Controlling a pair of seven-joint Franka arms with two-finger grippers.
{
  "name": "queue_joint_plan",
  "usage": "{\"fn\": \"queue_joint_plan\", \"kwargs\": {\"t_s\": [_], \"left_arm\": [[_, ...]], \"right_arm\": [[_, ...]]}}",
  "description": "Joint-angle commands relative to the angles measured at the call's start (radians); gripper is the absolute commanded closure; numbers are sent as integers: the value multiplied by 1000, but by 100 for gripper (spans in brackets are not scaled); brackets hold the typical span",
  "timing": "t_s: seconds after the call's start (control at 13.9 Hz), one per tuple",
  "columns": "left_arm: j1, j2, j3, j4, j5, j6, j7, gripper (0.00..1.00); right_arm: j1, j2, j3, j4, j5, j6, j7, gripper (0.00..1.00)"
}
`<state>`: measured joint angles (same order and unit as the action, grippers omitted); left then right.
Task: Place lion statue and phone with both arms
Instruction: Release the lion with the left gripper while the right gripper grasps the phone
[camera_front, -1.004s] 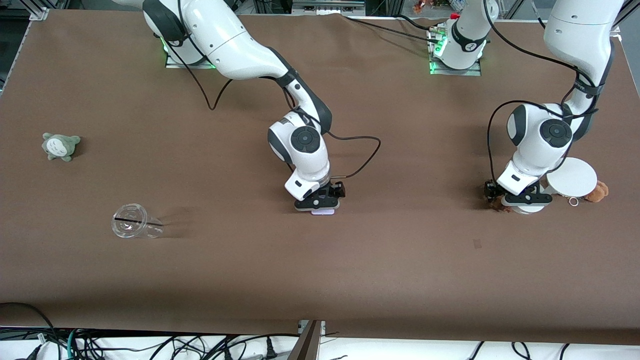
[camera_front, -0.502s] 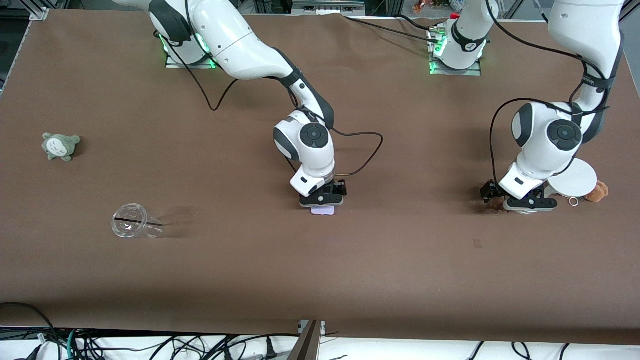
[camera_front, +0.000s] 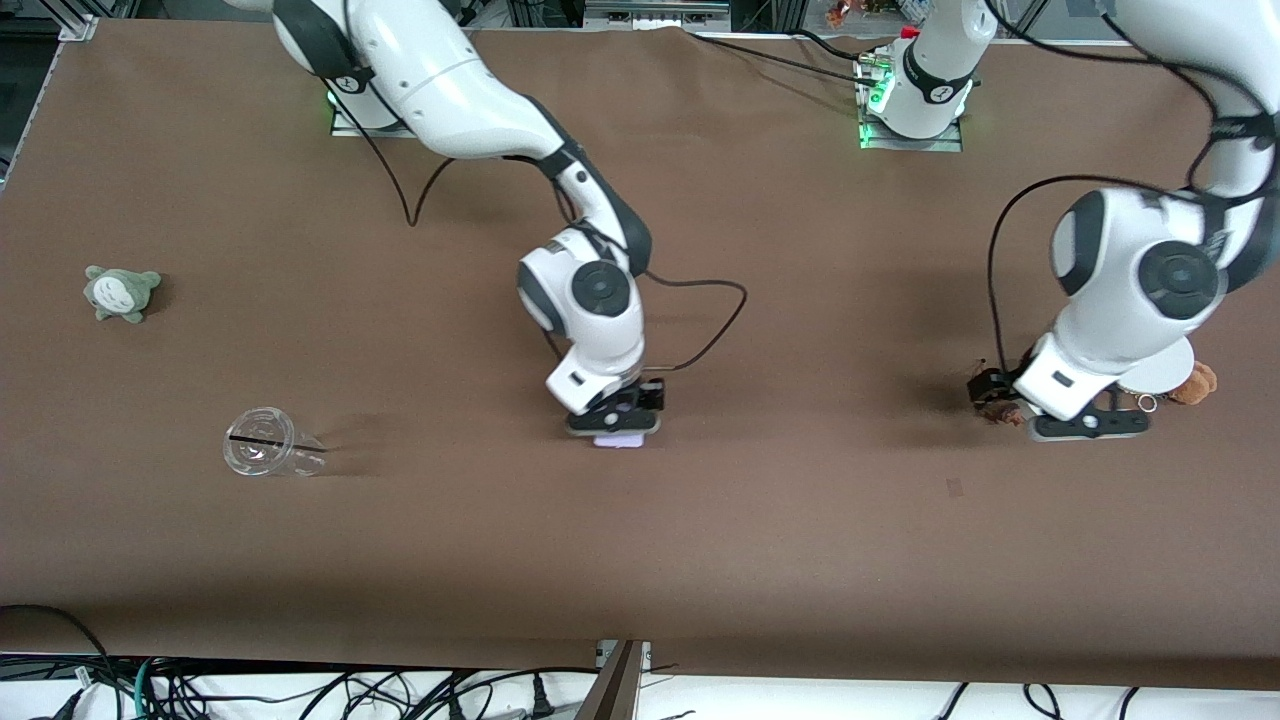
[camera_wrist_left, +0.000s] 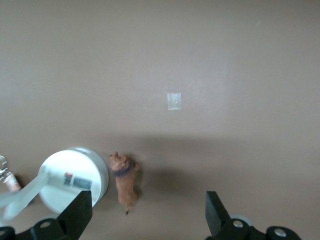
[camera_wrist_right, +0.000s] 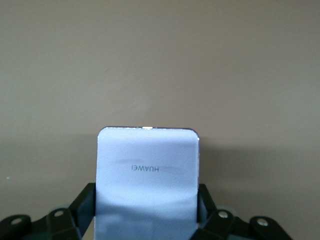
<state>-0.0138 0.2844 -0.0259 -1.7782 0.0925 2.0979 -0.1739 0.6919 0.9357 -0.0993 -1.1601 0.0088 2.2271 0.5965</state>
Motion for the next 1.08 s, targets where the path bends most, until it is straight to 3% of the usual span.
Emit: {"fn": "queue_joint_plan", "kwargs": {"t_s": [0.0,0.14,0.29,0.65,0.86,1.0], "left_arm": [[-2,-65,-2,155,-56,-214,-7,0],[0,-77,3,229,-56,-295,-7,0],[12,-122,4,237,-60,-318,-7,0],[63,-177,15,259,-152,-401,-7,0],[58,-171,17,255,-142,-524,4,0],[60,-177,17,252,-140,-550,4,0]], "right_arm": [[-104,-147,12,-93,132,-118,-247,44],[-179,-227,12,-194,155,-119,-352,44],[-253,-268,12,-274,157,-109,-452,44],[-411,-264,13,-412,168,26,-656,42],[-425,-264,12,-509,244,163,-710,42],[-428,-253,13,-527,250,198,-710,41]]}}
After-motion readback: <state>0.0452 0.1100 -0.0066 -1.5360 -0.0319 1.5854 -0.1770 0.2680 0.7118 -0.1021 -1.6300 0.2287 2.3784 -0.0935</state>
